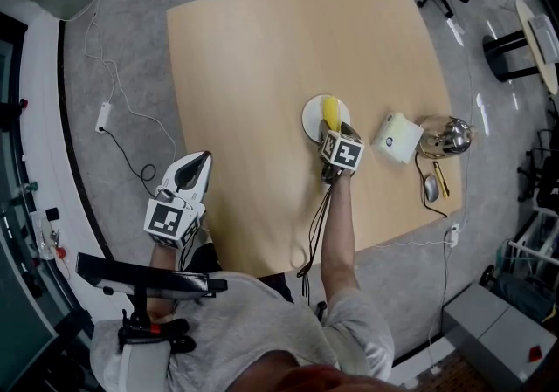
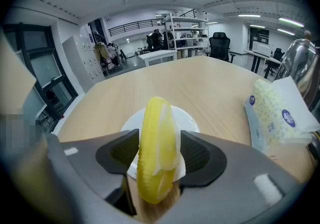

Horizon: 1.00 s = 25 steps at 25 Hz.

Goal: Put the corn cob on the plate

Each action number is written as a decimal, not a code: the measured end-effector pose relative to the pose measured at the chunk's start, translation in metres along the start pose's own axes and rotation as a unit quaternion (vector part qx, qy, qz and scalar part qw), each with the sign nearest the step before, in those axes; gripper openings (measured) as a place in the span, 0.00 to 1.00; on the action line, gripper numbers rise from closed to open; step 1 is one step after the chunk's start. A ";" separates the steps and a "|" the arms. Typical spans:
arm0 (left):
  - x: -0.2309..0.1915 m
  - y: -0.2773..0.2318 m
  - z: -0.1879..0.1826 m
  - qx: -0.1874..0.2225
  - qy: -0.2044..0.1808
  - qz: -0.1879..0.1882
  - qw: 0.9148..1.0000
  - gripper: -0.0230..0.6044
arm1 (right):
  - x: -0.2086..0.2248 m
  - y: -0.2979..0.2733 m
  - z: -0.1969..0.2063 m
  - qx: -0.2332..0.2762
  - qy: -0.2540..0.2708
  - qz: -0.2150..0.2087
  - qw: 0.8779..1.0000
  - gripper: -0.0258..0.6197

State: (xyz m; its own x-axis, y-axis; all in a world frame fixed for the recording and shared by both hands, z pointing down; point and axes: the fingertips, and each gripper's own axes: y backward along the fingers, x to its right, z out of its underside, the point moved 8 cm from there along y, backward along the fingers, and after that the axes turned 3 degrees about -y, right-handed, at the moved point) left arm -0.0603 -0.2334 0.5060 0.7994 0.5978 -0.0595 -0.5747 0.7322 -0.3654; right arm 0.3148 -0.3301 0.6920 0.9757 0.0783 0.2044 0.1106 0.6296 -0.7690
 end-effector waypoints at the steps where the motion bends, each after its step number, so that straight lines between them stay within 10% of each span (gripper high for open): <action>1: 0.000 0.002 -0.001 0.002 0.000 0.000 1.000 0.07 | -0.001 0.002 0.000 0.002 0.000 0.000 1.000 0.45; 25: 0.014 0.033 -0.026 0.050 -0.014 0.015 0.999 0.07 | -0.008 0.083 -0.017 0.082 -0.006 -0.001 0.997 0.44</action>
State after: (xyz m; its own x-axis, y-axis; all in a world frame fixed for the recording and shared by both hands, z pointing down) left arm -0.0633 -0.2097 0.4686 0.7778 0.6272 -0.0419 -0.6134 0.7427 -0.2686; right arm 0.3197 -0.2919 0.6161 0.9730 0.0866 0.2140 0.0786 0.7473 -0.6598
